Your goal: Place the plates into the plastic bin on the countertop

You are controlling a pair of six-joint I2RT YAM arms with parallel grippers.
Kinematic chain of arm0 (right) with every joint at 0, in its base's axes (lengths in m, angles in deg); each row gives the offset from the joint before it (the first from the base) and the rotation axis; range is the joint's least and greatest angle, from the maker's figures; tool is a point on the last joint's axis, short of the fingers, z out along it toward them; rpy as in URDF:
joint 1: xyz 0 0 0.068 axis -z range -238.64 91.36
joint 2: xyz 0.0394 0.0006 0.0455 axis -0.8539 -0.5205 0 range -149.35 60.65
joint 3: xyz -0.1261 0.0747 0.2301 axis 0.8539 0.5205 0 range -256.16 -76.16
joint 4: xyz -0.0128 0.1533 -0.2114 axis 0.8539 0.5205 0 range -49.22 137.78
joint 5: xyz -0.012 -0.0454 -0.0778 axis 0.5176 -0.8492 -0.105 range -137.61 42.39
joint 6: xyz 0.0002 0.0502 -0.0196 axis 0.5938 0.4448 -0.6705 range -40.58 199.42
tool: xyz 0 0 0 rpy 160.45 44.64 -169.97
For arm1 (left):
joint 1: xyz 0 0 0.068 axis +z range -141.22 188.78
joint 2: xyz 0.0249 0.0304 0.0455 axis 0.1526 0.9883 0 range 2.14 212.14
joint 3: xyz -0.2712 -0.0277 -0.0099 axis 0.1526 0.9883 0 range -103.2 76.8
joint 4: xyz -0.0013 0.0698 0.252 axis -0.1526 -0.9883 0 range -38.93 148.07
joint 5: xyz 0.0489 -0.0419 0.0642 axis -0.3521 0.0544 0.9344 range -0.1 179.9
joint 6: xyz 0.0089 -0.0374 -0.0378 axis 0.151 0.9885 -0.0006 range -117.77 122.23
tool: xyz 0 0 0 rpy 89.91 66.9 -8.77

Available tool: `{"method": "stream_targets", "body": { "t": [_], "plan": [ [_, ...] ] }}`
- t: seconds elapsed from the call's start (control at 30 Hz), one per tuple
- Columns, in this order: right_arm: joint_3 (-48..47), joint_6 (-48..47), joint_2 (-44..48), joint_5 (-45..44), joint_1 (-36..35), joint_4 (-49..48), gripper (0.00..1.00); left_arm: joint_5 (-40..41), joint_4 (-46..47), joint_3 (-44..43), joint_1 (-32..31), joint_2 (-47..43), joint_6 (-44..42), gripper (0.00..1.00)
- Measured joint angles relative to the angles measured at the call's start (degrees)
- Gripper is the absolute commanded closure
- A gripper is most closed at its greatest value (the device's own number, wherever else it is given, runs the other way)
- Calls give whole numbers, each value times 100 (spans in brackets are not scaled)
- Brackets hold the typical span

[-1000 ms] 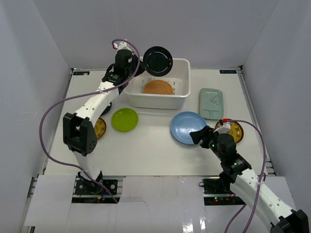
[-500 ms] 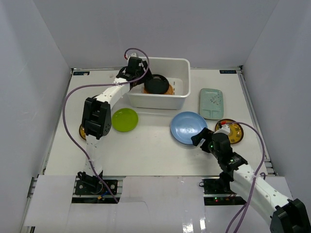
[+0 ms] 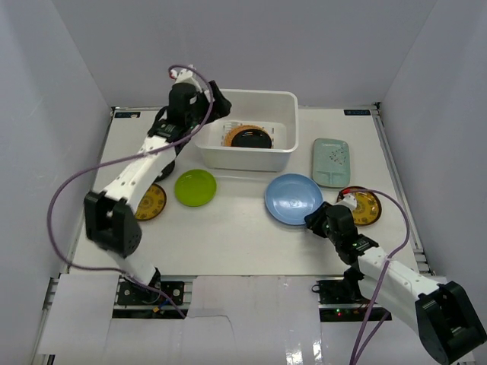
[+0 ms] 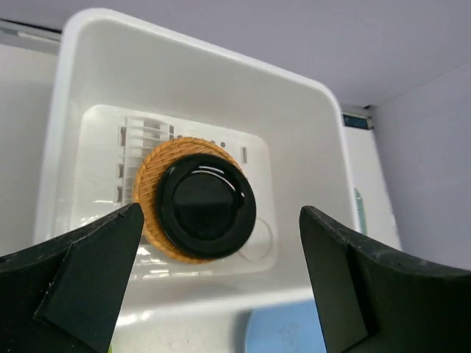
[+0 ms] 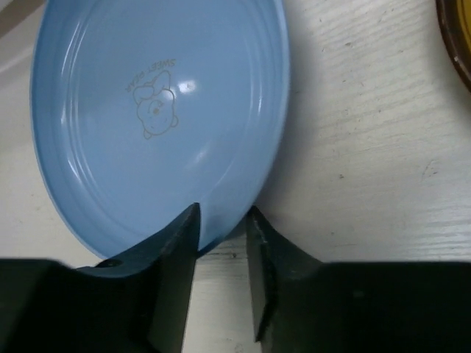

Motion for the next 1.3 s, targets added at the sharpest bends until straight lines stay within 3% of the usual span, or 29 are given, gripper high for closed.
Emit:
{"method": "stream_targets", "body": {
  "t": [0.03, 0.07, 0.23, 0.37, 0.5, 0.63, 0.7, 0.93, 1.07, 1.17, 1.27, 1.3],
  "plan": [
    [42, 2, 15, 17, 0, -31, 84, 11, 205, 564, 0, -636, 0, 2],
    [76, 50, 48, 11, 0, -48, 92, 33, 269, 1150, 0, -1300, 15, 2],
    [153, -26, 748, 409, -35, 59, 92, 505, 212, 3665, -2, -4192, 273, 6],
    [-153, -232, 1650, 748, -15, 881, 92, 1029, -184, 4959, 31, -5193, 636, 9],
    [-1469, -549, 1725, 1064, -44, 1357, 92, 1384, -542, 5932, 61, -5123, 1200, 11],
    [-3213, -975, 669, 1163, -50, 1019, 92, 1606, -527, 6448, 79, -4815, 1707, 11],
    [-4039, -1250, -39, 1128, -46, 890, 92, 1672, -358, 6531, 120, -4631, 1895, 11],
    [-7512, -2297, -3770, 1008, 35, 890, 92, 1755, 555, 6540, 291, -3512, 2293, 19],
    [-8566, -2684, -5217, 922, 87, 1325, 92, 1740, 977, 6596, 378, -2997, 2387, 24],
    [-8760, -2826, -5768, 949, 111, 1770, 87, 1753, 1266, 6640, 439, -2712, 2439, 29],
    [-8765, -2859, -5923, 1003, 122, 2096, 55, 1768, 1620, 6666, 459, -2544, 2487, 34],
    [-8765, -2837, -5923, 1021, 125, 2131, 36, 1779, 1727, 6673, 466, -2494, 2503, 36]
  ]
}}
